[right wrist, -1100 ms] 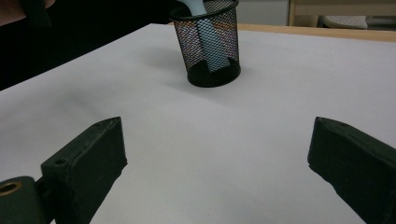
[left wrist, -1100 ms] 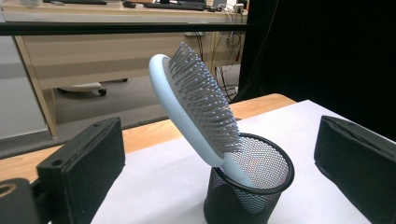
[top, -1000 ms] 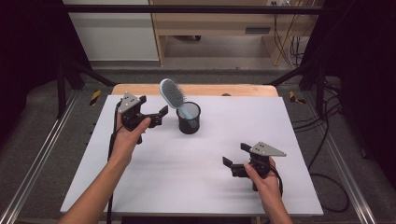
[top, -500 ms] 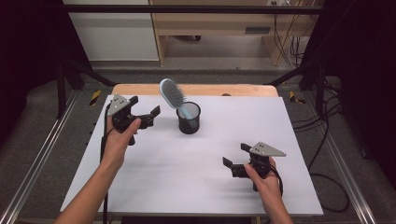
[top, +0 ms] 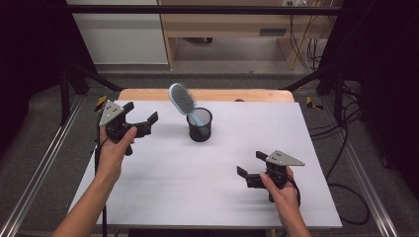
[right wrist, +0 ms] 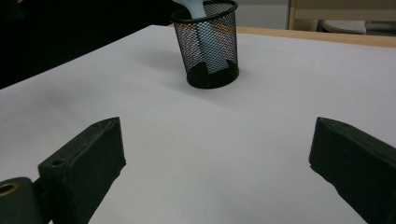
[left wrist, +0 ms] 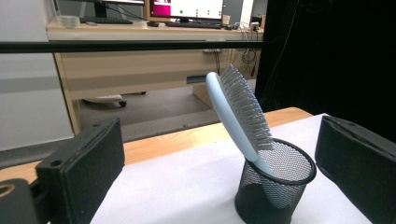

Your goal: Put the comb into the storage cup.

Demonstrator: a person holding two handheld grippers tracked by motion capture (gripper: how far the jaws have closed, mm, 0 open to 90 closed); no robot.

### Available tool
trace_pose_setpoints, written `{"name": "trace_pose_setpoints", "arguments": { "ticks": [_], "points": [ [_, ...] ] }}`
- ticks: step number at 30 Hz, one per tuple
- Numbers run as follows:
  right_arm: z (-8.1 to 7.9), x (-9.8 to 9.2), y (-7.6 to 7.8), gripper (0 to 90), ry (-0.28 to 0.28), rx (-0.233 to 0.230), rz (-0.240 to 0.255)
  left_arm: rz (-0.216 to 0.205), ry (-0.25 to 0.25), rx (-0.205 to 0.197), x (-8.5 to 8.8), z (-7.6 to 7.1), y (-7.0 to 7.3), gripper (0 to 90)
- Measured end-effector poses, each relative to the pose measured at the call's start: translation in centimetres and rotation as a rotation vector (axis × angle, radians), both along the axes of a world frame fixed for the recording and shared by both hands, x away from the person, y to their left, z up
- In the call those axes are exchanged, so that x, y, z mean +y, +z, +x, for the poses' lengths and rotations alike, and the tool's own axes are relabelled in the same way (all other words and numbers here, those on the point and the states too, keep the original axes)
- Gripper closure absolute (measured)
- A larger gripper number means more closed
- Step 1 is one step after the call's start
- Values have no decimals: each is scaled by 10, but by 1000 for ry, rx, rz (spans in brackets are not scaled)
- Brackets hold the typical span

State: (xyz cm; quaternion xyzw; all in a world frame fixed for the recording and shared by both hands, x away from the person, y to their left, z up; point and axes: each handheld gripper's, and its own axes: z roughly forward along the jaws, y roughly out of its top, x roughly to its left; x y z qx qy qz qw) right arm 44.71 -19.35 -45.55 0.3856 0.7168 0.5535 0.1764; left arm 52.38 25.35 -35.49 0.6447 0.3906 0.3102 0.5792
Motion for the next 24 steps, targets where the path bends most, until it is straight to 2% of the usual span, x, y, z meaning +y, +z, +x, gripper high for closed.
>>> {"name": "trace_pose_setpoints", "arguments": {
  "ticks": [5, 13, 17, 24],
  "points": [
    [0, -4, 1, 36, -9, -4, 7, -2, 10, -10, 10, -4, 6, 14],
    [-1, -3, 0, 36, -2, -4, -7, -4, 18, -26, 25, -10, 16, 14],
    [0, -3, -2, 40, -23, -10, -18, -6, 18, -38, 31, -13, 20, 13],
    [2, -8, 7, 39, -71, -87, -11, -5, 14, -44, 41, -18, 22, 12]
  ]
}}
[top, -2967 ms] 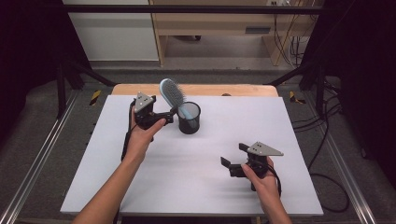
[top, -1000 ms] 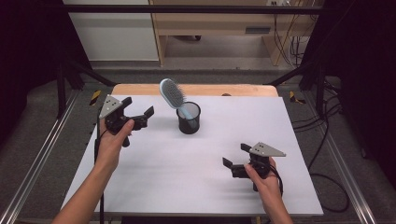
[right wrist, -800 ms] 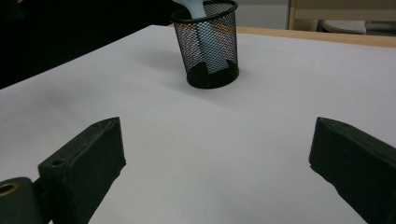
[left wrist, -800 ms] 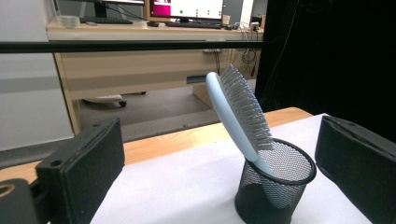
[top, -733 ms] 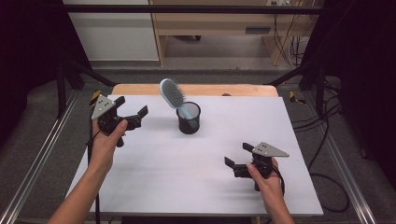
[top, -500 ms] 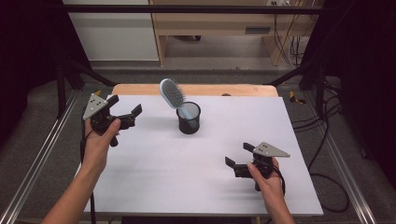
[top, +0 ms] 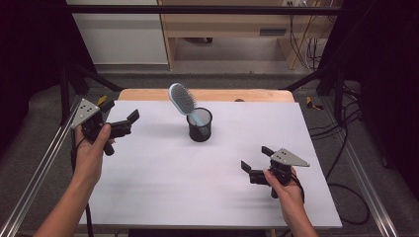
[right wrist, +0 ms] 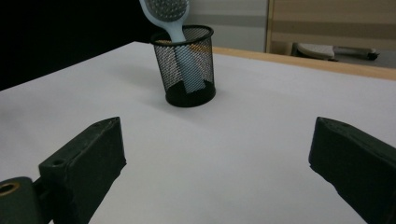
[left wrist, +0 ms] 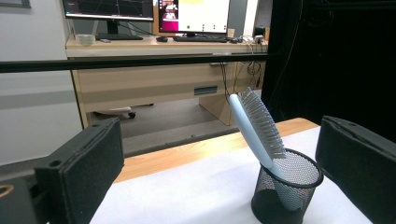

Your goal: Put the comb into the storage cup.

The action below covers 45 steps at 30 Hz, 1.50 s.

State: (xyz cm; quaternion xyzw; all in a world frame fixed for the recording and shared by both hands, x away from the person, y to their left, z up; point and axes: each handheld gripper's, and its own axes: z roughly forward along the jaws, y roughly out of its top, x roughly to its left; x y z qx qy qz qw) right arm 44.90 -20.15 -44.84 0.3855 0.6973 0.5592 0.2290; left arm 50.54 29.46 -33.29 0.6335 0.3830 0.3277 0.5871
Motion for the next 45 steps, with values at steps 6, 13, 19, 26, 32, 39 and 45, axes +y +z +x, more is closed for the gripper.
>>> {"name": "trace_pose_setpoints", "arguments": {
  "ticks": [6, 13, 19, 26, 32, 39, 45],
  "points": [
    [-6, -12, 3, 46, -13, -43, -57, 44, -16, -48, 8, -9, 0, 5],
    [-20, -26, 1, 42, -63, -87, -118, 30, 5, -46, 23, -19, 1, 8],
    [-23, -31, -10, 40, -80, -75, -64, 19, 14, -45, 36, -28, -2, 8],
    [-23, -34, -13, 40, -82, -85, -61, 11, 28, -33, 50, -39, -13, 8],
    [-23, -37, -14, 42, -85, -86, -57, 19, 31, -23, 61, -49, -22, 9],
    [-23, -39, -14, 42, -90, -78, -51, 11, 29, -6, 65, -59, -35, 9],
    [-23, -39, -15, 42, -84, -82, -57, -10, 25, -3, 64, -66, -45, 9]
  ]
}}
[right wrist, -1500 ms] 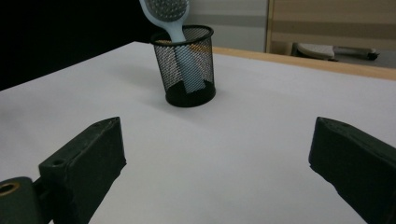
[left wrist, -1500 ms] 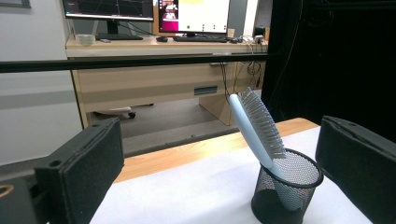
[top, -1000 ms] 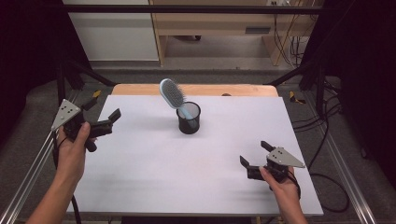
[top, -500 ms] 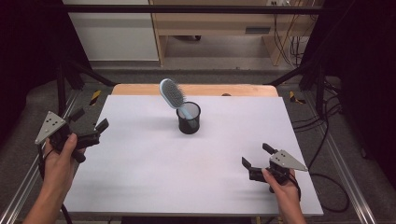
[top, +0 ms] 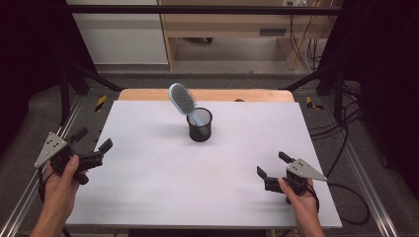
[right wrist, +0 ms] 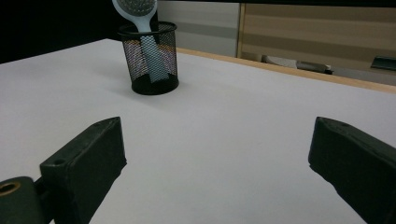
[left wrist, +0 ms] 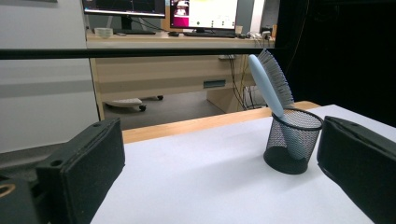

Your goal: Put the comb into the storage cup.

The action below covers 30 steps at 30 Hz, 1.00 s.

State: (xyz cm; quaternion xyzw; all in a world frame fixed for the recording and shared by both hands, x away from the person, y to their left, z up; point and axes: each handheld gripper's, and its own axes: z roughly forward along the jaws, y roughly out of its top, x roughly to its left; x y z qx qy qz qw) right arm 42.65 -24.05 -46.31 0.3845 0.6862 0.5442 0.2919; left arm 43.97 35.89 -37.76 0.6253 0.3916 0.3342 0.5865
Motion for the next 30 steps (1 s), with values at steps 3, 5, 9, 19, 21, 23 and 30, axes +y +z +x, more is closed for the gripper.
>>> {"name": "trace_pose_setpoints", "arguments": {
  "ticks": [3, 5, 9, 19, 21, 23, 30],
  "points": [
    [0, 0, 0, 42, 2, -1, -2, 2, -5, 3, -1, -3, -5, 9],
    [0, 0, 0, 42, 6, 2, 0, -1, -7, 5, -2, -5, -8, 9],
    [0, 0, 0, 42, 9, 3, -3, -6, -4, 6, -2, -8, -14, 9],
    [0, 1, -1, 41, 10, 5, -2, -25, -4, 15, -2, -15, -26, 9],
    [0, 1, -1, 41, 13, 7, -2, -26, -6, 16, -3, -15, -27, 9],
    [-1, 2, -1, 41, 15, 9, -3, -30, -9, 18, -4, -16, -29, 9],
    [0, 2, -2, 41, 23, 9, -11, -29, -18, 20, -8, -18, -35, 9]
  ]
}}
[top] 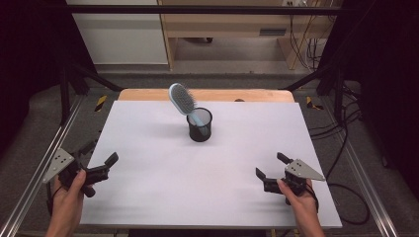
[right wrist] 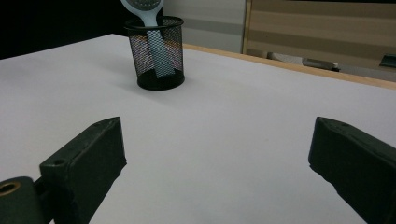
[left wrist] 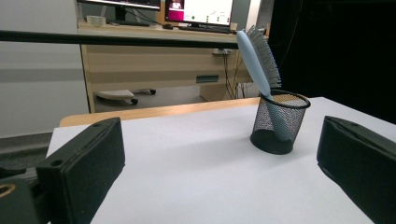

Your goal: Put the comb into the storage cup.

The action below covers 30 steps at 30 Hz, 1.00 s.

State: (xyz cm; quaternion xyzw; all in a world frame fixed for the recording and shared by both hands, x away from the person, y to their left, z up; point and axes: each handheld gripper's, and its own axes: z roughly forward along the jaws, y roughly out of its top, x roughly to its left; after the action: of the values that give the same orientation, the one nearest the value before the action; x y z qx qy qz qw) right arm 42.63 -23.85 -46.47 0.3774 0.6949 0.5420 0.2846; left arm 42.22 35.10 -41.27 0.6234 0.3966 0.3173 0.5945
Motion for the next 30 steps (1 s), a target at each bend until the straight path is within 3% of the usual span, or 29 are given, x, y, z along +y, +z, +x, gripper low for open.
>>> {"name": "trace_pose_setpoints", "arguments": {
  "ticks": [14, 30],
  "points": [
    [0, 1, 0, 39, 7, 2, -4, 26, -46, 5, -16, -2, -11, 12],
    [0, 2, -1, 39, 13, 1, -11, 23, -69, 11, -29, -4, -21, 11]
  ]
}}
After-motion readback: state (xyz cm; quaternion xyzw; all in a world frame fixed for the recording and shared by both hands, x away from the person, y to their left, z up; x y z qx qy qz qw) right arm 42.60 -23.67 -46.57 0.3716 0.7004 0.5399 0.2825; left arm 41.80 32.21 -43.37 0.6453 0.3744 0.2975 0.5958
